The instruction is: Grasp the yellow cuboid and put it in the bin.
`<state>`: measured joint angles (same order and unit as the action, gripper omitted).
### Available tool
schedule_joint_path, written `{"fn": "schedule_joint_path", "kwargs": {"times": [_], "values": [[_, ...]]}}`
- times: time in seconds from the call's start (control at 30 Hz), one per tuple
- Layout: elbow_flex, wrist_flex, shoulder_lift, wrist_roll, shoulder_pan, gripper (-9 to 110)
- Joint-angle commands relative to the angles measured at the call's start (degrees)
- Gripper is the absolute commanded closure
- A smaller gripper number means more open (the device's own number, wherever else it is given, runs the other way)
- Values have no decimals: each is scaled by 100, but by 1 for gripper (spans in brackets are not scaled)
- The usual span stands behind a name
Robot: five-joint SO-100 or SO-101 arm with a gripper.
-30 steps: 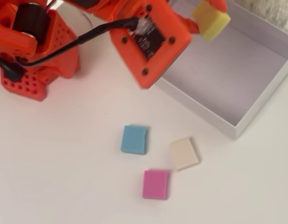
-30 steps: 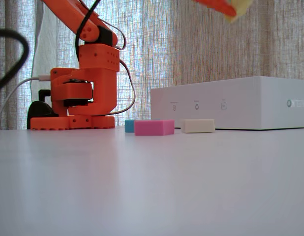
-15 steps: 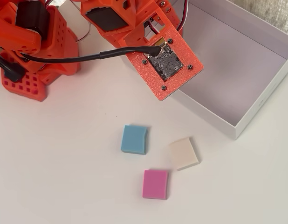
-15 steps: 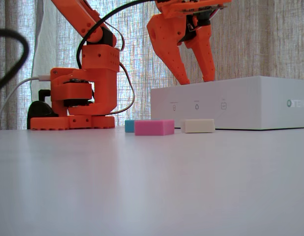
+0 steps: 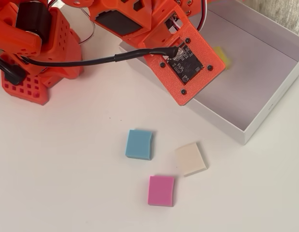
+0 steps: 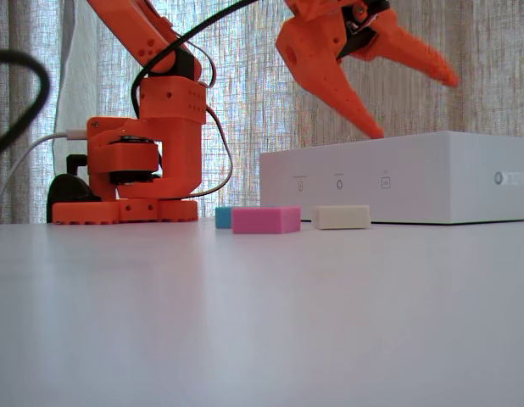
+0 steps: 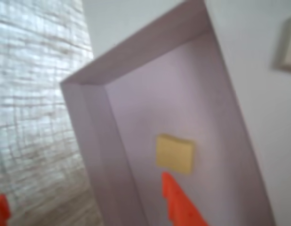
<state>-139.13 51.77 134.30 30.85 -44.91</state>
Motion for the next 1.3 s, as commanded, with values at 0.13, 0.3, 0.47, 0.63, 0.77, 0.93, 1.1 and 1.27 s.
{"fn": "schedule_joint_path", "kwargs": {"times": [0.13, 0.3, 0.47, 0.63, 0.77, 0.93, 1.1, 1.27], "values": [[633, -2065, 1310, -9, 1450, 64], [624, -2461, 2382, -439, 2584, 67], [62, -1046, 3524, -1362, 3270, 67], [-1292, 193, 4948, -1758, 3727, 67], [-1951, 993, 5484, -1784, 3946, 67], [-2329, 1696, 5528, -1881, 3876, 68], [-2584, 2162, 5528, -1960, 3885, 68], [-2698, 2276, 5528, -2021, 3902, 70]]}}
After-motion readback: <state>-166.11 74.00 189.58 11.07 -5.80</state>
